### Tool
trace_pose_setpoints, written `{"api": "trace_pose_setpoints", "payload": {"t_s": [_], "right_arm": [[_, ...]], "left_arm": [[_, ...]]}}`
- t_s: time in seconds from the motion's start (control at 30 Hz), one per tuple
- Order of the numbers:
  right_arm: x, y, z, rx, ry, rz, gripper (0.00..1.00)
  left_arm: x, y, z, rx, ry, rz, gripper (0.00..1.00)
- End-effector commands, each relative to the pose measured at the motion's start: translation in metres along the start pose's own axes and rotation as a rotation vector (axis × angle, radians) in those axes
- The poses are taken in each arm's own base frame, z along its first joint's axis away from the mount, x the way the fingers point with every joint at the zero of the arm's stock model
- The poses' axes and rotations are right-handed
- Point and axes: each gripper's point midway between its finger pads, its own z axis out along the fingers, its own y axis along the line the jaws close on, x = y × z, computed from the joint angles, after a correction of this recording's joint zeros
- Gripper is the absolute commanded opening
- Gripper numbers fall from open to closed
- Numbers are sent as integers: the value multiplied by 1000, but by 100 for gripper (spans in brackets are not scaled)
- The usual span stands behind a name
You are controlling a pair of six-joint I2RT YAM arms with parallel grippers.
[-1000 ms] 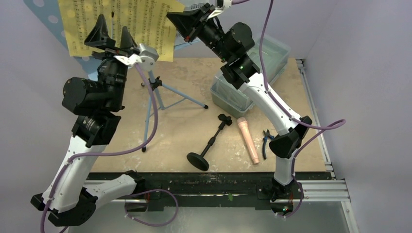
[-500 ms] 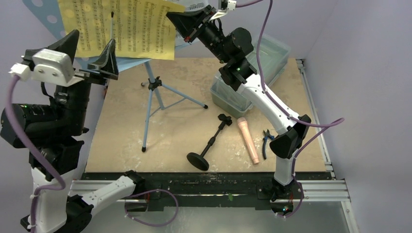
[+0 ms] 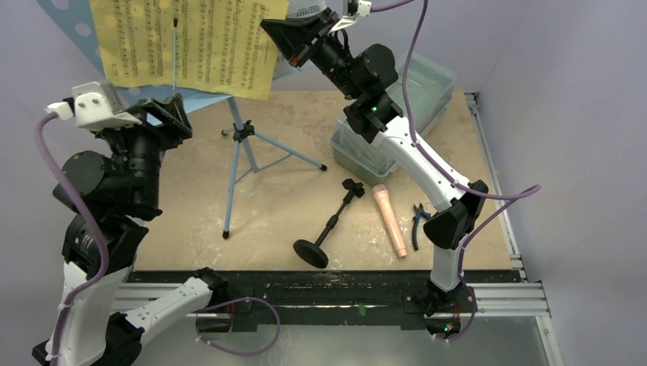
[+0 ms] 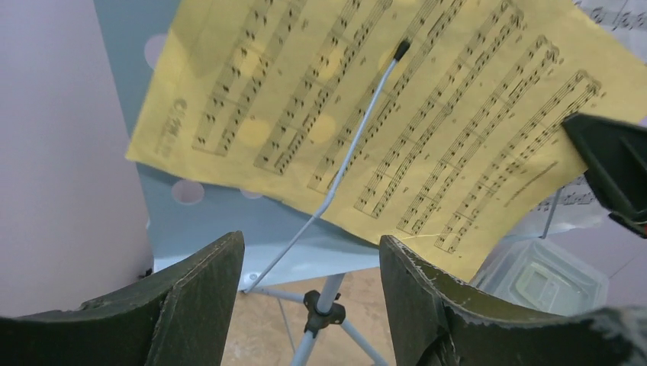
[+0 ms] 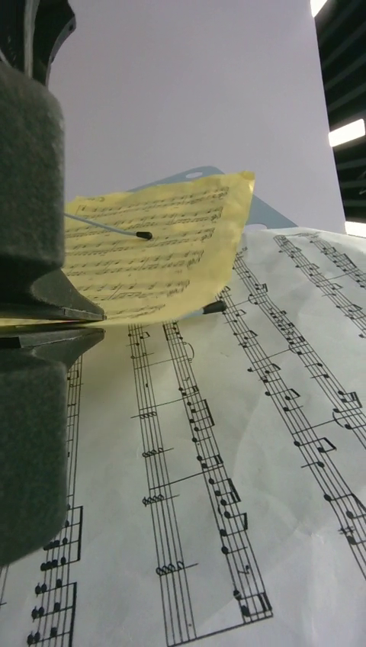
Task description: Set up the instrument practice props
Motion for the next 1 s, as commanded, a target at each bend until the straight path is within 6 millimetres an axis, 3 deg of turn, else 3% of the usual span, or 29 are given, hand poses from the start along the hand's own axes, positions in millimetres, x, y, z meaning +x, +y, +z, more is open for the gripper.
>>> {"api": "trace_pose_setpoints", "payload": {"t_s": [0.0, 0.2, 0.47, 0.6, 0.97], "right_arm": [[-63, 45, -2, -105, -132, -31, 10], [-59, 45, 4, -115, -103, -55, 22], [-58, 47, 11, -133, -93, -58, 24], [-52, 43, 12, -128, -79, -61, 30], [-43, 42, 13, -136, -57, -71, 20]], "left_arm": [[20, 3, 7, -53, 24, -28, 64], [32, 7, 11, -88, 31, -4, 64], [34, 7, 11, -90, 24, -4, 63], [31, 8, 11, -89, 12, -8, 63], [35, 3, 16, -87, 18, -22, 62]]}}
